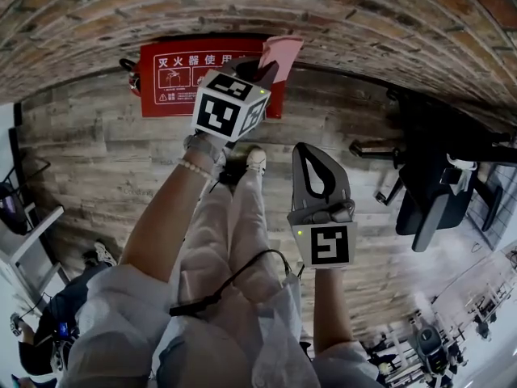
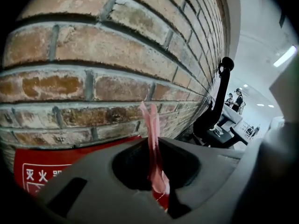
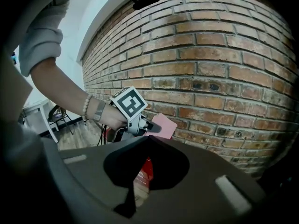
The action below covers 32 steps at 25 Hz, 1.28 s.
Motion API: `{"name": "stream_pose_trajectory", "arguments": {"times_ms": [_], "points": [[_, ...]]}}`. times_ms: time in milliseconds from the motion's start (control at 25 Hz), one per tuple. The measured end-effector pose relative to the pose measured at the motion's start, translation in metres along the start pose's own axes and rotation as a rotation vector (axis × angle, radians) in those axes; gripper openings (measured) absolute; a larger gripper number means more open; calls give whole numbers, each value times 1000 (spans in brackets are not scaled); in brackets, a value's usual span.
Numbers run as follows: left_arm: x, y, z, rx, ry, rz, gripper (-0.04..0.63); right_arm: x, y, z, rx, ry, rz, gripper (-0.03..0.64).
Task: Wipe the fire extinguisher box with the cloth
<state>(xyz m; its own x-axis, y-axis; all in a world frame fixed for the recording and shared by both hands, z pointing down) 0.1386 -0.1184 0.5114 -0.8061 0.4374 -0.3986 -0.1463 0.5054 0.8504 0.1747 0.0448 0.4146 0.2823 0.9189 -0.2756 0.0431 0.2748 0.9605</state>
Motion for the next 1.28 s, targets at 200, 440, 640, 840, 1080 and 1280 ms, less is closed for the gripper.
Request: {"name": "stream_pose_trajectory", "arguments": {"times_ms": [200,440,640,840,1080,1280], "points": [[-17,19,-14,12,-50,-84,12,-6,6,1,0,-13,-7,8],[-28,38,-29,-30,-120,-202,14,-9,10,-1,-15,-30,-15,8],[-34,45,-39,-15,-160,-244,12,-14,15,-2,-25,-41,-28,8],[-37,47,-43,-18,-174,-252,12,-16,19,-1,-29,-37,-35,8],[-37,47,-43,-20,-171,-260,12,-19,19,-1,-31,-41,-41,8],[-32,47,-49,-36,-181,-251,12,-23,17,-4,-29,-51,-41,8]]}}
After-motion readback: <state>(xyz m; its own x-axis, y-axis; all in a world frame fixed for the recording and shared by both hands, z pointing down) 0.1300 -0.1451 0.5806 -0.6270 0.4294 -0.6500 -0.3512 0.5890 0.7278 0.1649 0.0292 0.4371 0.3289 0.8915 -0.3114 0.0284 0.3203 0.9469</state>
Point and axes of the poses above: the fingertips, and each gripper's own axes: x backward along the fingers, z to its right, y out of its underside, the point moved 4 cm from there along x, backward along the fingers, and after that the axes turned 15 degrees about z, right-handed, at the moved point
